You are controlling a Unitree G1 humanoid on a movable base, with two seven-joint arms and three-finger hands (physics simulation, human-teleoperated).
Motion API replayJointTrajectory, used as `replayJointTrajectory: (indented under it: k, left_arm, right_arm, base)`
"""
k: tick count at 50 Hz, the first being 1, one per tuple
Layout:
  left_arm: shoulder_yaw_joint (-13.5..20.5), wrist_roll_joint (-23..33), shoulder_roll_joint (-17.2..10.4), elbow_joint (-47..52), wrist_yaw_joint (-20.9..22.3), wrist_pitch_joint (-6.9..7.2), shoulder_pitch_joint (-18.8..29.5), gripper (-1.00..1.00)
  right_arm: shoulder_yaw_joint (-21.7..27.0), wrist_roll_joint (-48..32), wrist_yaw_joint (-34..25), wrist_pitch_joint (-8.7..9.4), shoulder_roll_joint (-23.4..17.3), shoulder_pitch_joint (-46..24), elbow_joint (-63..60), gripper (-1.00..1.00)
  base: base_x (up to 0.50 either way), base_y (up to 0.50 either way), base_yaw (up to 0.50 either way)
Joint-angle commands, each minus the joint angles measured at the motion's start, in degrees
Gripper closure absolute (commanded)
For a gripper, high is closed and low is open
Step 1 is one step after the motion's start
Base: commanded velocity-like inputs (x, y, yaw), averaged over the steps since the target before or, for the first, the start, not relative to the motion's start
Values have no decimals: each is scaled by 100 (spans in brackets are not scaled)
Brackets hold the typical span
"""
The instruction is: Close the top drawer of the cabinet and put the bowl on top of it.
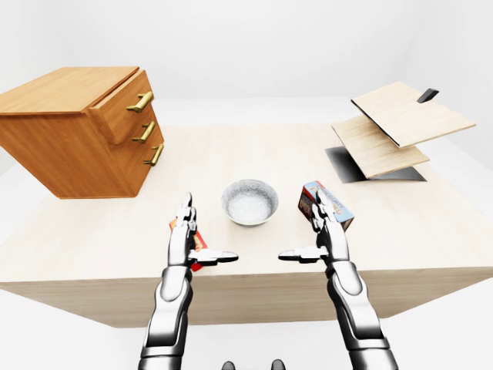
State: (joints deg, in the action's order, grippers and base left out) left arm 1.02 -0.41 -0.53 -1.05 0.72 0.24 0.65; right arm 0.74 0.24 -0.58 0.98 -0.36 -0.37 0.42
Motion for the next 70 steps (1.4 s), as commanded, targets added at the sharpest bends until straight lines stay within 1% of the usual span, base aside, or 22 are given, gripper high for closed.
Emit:
replayJointTrajectory:
  k: [1,3,6,7,8,9,13,19,21,23,28,31,33,38,43,47,53,57,64,67,69,70]
  left_arm:
    - [124,-19,-95,-173,137,91,90,-100]
    - [110,9,-80,-64,120,104,30,-100]
    - [114,-3,-69,205,129,208,-76,-100]
    - [115,-7,-78,335,153,290,-114,-100]
    - [133,-55,-80,396,193,343,-118,-100]
    - [132,-69,-79,428,217,377,-118,-100]
    - [86,21,-67,518,198,476,-135,-100]
    - [54,74,-62,764,240,476,-205,-100]
    - [42,65,-52,989,269,476,-276,-100]
    - [52,89,-48,1058,249,476,-293,-100]
    - [65,86,-47,1201,268,476,-357,-100]
    - [72,77,-42,1482,294,476,-506,-100]
    - [80,68,-38,1556,303,476,-539,-100]
    - [87,93,-24,2121,346,476,-882,-100]
    - [104,95,16,2335,355,476,-1042,-100]
    - [48,173,32,2449,342,476,-1175,-100]
    - [26,171,54,2766,338,476,-1363,-100]
    - [39,60,71,3156,396,476,-1573,-100]
    - [28,158,100,3470,369,476,-1804,-100]
    - [-16,217,105,3529,357,448,-1867,-100]
    - [-65,300,107,3556,322,390,-1913,-100]
    - [-67,302,106,3558,320,389,-1915,-100]
  right_arm:
    - [95,46,-72,285,-44,-27,-7,-100]
    - [76,31,-44,317,-31,41,-157,-100]
    - [2,-60,-20,315,-13,214,-410,-100]
    - [-31,-66,-41,343,-3,288,-551,-100]
    - [-41,-51,-40,360,13,300,-623,-100]
    - [-43,-39,-18,402,29,283,-655,-100]
    - [-141,-85,39,402,66,316,-752,-100]
    - [-173,197,-114,402,58,587,-1560,-100]
    - [-214,503,-539,402,-33,741,-1960,-100]
    - [-171,357,-358,402,16,779,-2064,-100]
    - [-163,323,-348,402,13,875,-2269,-100]
    - [-118,449,-326,402,37,1025,-2802,-100]
    - [-120,451,-322,402,35,1057,-2877,-100]
    - [-181,389,-325,402,36,1355,-3192,-100]
    - [-243,340,-305,402,27,1582,-3425,-100]
    - [-233,372,-323,402,21,1741,-3673,-100]
    - [-206,410,-370,402,25,1853,-3820,-100]
    - [-268,364,-371,402,26,1912,-3833,-100]
    - [-318,415,-382,402,-2,2124,-4093,-100]
    - [-301,444,-391,402,-4,2147,-4134,-100]
    - [-290,472,-415,402,-7,2163,-4160,-100]
    - [-289,472,-416,402,-7,2164,-4161,-100]
  base:
    - [0,0,0]
    - [0,0,0]
    - [0,0,0]
    - [0,0,0]
    - [0,0,0]
    - [0,0,0]
    - [0,0,0]
    - [0,0,0]
    - [0,0,0]
    - [0,0,0]
    - [0,0,0]
    - [0,0,0]
    - [0,0,0]
    - [0,0,0]
    - [0,0,0]
    - [0,0,0]
    - [0,0,0]
    - [0,0,0]
    - [0,0,0]
    - [0,0,0]
    - [0,0,0]
    - [0,0,0]
